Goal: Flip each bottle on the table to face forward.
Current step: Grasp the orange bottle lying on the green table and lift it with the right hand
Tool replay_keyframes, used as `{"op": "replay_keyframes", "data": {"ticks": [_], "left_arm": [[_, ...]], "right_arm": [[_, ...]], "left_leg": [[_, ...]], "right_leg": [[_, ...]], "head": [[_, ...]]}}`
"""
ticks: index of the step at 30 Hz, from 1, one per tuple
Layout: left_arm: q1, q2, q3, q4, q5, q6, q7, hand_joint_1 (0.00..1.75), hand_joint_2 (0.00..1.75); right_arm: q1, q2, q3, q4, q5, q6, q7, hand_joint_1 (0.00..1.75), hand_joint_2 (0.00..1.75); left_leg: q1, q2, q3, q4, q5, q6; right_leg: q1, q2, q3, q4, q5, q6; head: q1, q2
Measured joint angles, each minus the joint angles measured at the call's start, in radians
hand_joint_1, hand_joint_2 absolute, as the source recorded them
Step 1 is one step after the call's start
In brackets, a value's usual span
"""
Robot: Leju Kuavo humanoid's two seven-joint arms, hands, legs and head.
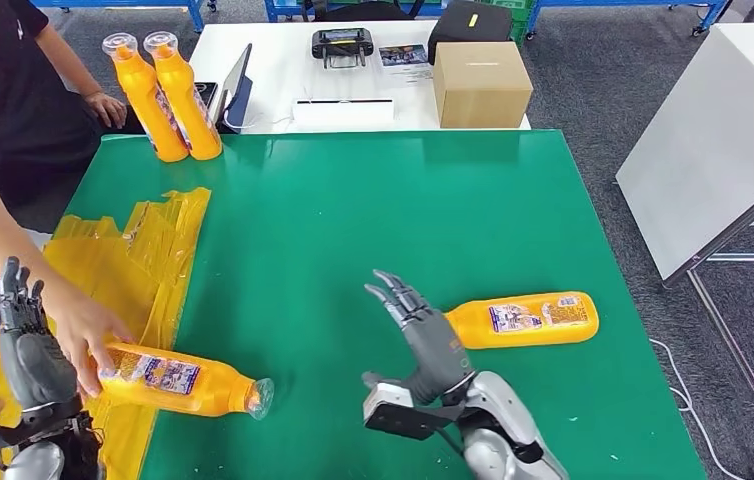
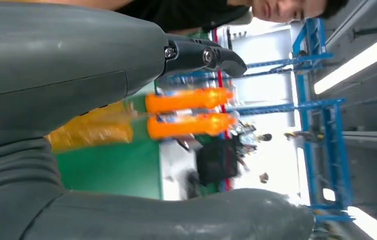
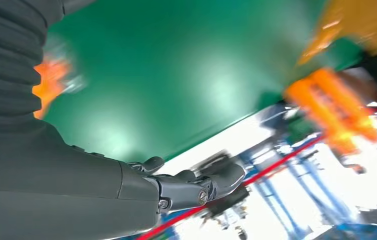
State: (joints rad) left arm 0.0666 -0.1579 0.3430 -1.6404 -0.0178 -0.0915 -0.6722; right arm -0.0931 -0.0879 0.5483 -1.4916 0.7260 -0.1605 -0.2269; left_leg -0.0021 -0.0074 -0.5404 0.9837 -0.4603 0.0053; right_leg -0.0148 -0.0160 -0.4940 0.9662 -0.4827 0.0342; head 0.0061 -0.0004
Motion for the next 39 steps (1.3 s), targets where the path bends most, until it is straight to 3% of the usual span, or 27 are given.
{"op": "replay_keyframes", "data": {"ticks": [8, 16, 23, 30, 39], "left_arm": [[0.052, -0.027, 0.006, -0.068, 0.058, -0.081, 0.031, 0.00, 0.00], [0.073, -0.034, -0.015, -0.094, 0.058, -0.078, 0.031, 0.00, 0.00], [0.066, -0.033, -0.012, -0.095, 0.045, -0.065, 0.013, 0.00, 0.00], [0.039, -0.030, -0.010, -0.083, 0.048, -0.076, 0.012, 0.00, 0.00], [0.018, -0.027, -0.010, -0.070, 0.055, -0.077, 0.010, 0.00, 0.00]], "right_arm": [[0.081, -0.205, -0.231, -0.117, -0.011, 0.133, -0.008, 0.00, 1.75], [0.199, -0.344, -0.429, -0.210, -0.037, 0.210, 0.001, 0.00, 1.75], [0.315, -0.492, -0.579, -0.291, -0.104, 0.351, 0.006, 0.00, 1.75], [0.332, -0.610, -0.610, -0.302, -0.136, 0.440, 0.028, 0.00, 1.75], [0.285, -0.645, -0.563, -0.270, -0.121, 0.444, 0.039, 0.00, 1.75]], "left_leg": [[0.000, -0.001, -0.002, 0.003, -0.001, 0.002], [-0.001, -0.001, -0.002, 0.004, -0.001, 0.002], [-0.001, -0.001, -0.002, 0.004, -0.002, 0.002], [-0.001, 0.002, -0.002, 0.004, -0.002, 0.003], [-0.001, 0.003, -0.002, 0.004, -0.002, 0.003]], "right_leg": [[0.000, 0.000, 0.000, 0.000, 0.001, 0.001], [0.000, 0.000, 0.000, 0.000, 0.001, 0.001], [0.000, 0.000, -0.001, 0.000, 0.001, 0.001], [0.000, 0.002, -0.001, 0.000, 0.002, 0.003], [0.000, 0.003, 0.000, 0.000, 0.002, 0.003]], "head": [[0.000, 0.000], [-0.001, 0.000], [0.000, 0.000], [-0.001, 0.000], [-0.001, 0.000]]}}
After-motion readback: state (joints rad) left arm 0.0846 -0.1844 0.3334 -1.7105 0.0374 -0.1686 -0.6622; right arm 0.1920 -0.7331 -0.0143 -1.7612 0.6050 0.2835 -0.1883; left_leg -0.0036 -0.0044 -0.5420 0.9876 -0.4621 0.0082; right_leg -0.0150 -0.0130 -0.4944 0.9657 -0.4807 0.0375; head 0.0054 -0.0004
